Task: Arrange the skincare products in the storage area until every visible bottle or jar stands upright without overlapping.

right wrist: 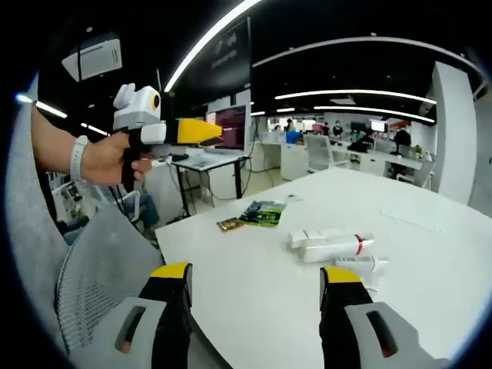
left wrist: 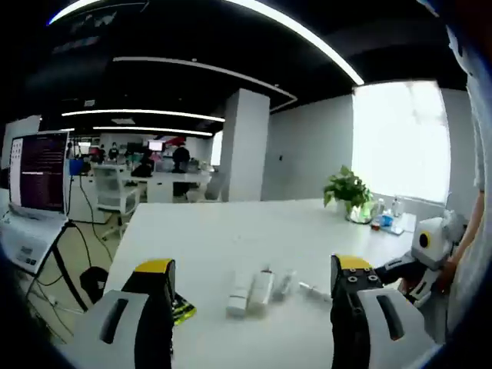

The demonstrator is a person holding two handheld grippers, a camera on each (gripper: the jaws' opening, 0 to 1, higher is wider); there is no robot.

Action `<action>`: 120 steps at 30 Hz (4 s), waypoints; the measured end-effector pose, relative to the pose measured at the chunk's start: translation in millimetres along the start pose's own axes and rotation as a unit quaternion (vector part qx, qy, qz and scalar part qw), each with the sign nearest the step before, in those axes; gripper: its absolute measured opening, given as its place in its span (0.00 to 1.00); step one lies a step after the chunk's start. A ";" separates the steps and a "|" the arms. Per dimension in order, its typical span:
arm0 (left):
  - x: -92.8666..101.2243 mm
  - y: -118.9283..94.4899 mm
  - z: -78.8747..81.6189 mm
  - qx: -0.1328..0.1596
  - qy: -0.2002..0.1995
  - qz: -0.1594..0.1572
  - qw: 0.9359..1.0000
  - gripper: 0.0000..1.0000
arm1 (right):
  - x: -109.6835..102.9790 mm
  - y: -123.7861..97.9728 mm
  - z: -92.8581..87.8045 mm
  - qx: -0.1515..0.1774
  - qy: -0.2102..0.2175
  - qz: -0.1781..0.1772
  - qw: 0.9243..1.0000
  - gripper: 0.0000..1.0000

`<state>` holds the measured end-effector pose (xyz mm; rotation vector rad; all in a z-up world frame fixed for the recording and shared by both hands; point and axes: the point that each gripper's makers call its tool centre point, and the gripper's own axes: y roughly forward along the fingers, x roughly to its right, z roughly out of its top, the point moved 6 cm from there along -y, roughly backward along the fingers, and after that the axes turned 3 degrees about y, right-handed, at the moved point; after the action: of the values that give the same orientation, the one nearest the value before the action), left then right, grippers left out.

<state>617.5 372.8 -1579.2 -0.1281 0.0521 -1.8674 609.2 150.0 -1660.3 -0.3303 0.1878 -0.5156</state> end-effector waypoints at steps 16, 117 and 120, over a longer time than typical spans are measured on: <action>-8.5 -41.2 -43.0 -0.075 0.016 0.022 0.997 0.99 | -1.9 4.4 1.7 0.010 0.028 0.007 1.000 0.99; -17.9 263.3 -157.5 -0.418 0.073 -0.119 0.898 0.40 | 15.5 3.7 -13.2 -0.033 0.074 -0.019 0.997 0.65; -13.8 264.3 -158.8 -0.421 0.097 -0.119 0.894 0.37 | 15.9 3.6 -13.5 -0.033 0.073 -0.021 0.997 0.64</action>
<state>854.3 303.0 -1764.5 -0.5644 1.0304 -1.9757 620.9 141.3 -1675.6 -0.3621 0.3410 -0.5762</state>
